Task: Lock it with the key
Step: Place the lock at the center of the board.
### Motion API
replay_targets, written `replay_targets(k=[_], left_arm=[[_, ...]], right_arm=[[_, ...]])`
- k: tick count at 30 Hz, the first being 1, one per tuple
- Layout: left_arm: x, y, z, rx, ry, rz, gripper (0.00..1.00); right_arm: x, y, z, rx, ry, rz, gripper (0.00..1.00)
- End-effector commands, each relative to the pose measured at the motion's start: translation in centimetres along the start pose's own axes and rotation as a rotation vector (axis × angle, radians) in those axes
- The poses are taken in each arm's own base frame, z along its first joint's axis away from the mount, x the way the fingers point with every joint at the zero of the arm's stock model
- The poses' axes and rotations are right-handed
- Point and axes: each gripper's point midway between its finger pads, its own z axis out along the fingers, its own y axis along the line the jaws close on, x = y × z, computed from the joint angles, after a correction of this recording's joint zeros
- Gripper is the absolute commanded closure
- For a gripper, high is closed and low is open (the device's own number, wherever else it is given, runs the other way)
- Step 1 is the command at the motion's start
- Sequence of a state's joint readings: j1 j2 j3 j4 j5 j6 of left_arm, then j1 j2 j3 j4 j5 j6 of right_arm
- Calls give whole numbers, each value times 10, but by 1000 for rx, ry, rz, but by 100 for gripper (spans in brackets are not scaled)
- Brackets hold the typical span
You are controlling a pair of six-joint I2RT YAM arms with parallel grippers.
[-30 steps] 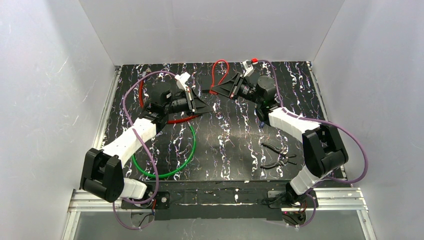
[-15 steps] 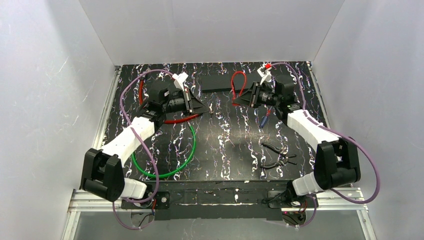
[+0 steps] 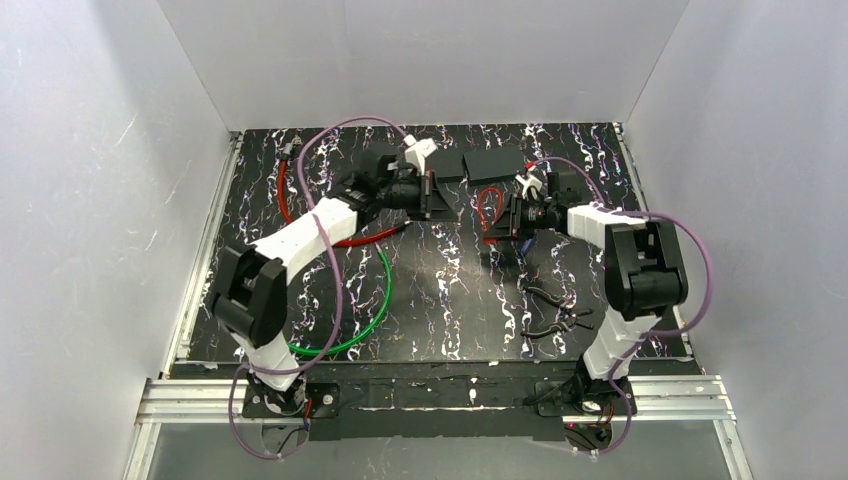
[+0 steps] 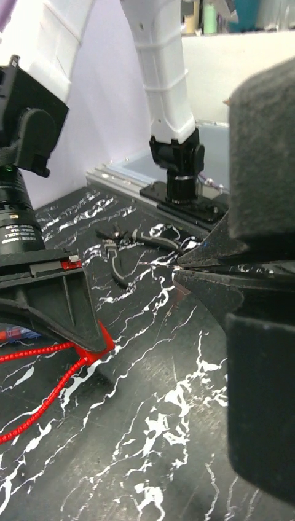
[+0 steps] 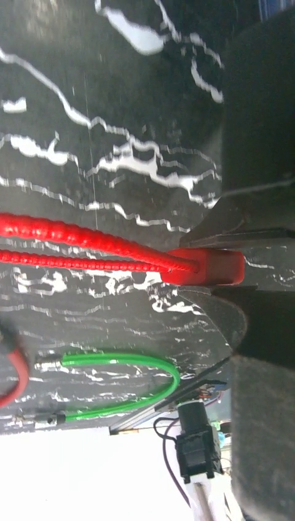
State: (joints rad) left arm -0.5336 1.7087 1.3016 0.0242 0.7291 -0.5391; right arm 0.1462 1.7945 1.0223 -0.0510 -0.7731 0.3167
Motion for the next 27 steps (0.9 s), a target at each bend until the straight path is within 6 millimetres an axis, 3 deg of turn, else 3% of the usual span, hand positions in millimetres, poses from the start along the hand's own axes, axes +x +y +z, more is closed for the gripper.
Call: replay_targets(k=[1,9,11,15,17,23,27], left_arm=[[-10,20,23,-72,5,63,100],[-30,45,64,-65,-13,29,100],[-33,52,71,-69,-14,32,100],[-40,57,82,-59,-17,38,100],[-45,60,88,-57,-22,38,100],[-64,65,104,-55,-51,52,100],[-57,71,120,-57,-34,51,100]], right_arm=[[-20,-17,0,12,1,-45,99],[-13,-52,17,57,49,9,93],[-14,-59,18,75,47,18,84],[-12,-63,17,91,64,32,55],[-14,-63,13,99,60,27,45],[-30,-60,-5,142,13,-18,32],[-41,-63,-20,181,-17,-36,25]])
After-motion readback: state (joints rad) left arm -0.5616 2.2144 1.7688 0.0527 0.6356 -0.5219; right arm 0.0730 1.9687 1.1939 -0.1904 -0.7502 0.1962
